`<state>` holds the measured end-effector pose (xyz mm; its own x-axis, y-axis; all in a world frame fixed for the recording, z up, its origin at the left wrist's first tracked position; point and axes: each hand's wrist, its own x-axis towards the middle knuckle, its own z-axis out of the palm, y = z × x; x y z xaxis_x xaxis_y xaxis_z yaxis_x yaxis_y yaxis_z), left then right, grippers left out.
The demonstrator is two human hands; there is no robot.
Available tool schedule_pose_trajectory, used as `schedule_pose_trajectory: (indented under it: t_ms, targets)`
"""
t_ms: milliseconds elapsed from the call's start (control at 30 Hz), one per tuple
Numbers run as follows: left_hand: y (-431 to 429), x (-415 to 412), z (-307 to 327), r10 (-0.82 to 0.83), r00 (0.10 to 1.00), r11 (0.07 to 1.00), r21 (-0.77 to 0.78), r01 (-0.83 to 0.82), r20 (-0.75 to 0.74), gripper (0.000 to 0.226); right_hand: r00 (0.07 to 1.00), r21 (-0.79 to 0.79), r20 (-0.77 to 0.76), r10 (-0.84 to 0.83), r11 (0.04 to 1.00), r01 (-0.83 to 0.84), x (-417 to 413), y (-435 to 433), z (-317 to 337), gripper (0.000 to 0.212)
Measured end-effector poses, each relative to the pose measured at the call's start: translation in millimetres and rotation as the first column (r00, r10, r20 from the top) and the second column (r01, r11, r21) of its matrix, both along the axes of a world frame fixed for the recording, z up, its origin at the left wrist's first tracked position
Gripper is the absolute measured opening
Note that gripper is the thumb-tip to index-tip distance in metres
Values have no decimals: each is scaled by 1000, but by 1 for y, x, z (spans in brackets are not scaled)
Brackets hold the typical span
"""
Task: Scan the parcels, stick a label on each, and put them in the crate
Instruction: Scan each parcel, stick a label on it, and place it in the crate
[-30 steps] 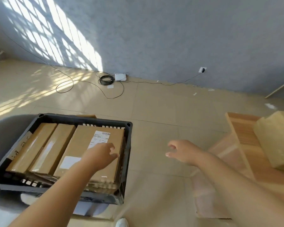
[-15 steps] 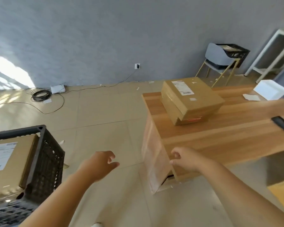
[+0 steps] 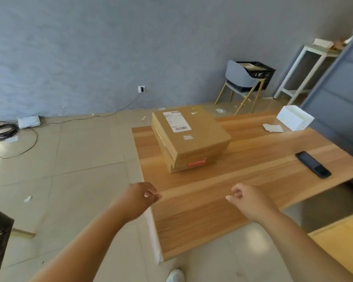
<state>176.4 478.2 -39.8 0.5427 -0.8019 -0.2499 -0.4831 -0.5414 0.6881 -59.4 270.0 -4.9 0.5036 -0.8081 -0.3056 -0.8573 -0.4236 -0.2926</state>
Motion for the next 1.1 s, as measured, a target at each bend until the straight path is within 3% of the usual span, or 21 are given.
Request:
schedule_pose_trajectory:
  t_ms: [133,267,367,500,633,800,933,1033,1100]
  targets:
    - [-70,18,-1,176,971,971,-133,-198,-160,23,997,-72,75,-33,997,39,23,-56,7,28]
    - [-129,35,-7,343,885,913,-112,-393,-315,58,994,-121,111,-25,992,39,49,-106,13,27]
    - [-159,43,-12,405,818,877,-78,-474,-409,75,984,-191,176,-18,980,52,66,-141,11,39]
    - [-178,41,-19,426,766,861,-46,-507,-482,77,969,-139,244,-27,988,62,86,-180,0,66]
    - [-182,38,-23,442,778,844,-86,-529,-447,60,975,17,223,-7,1000,3,102,-210,-14,79]
    - [-186,24,-9,464,799,810,-182,-557,-382,38,958,218,287,15,973,-80,110,-236,-26,74]
    - [-201,1,13,517,796,770,-235,-593,-315,64,883,240,465,66,951,-197,100,-253,-30,45]
    - [-227,-24,29,550,785,734,-284,-618,-285,70,820,243,572,-4,956,-165,82,-278,-27,50]
    - [-252,-43,35,542,795,735,-306,-606,-272,61,794,238,606,-35,961,-140,63,-302,-25,54]
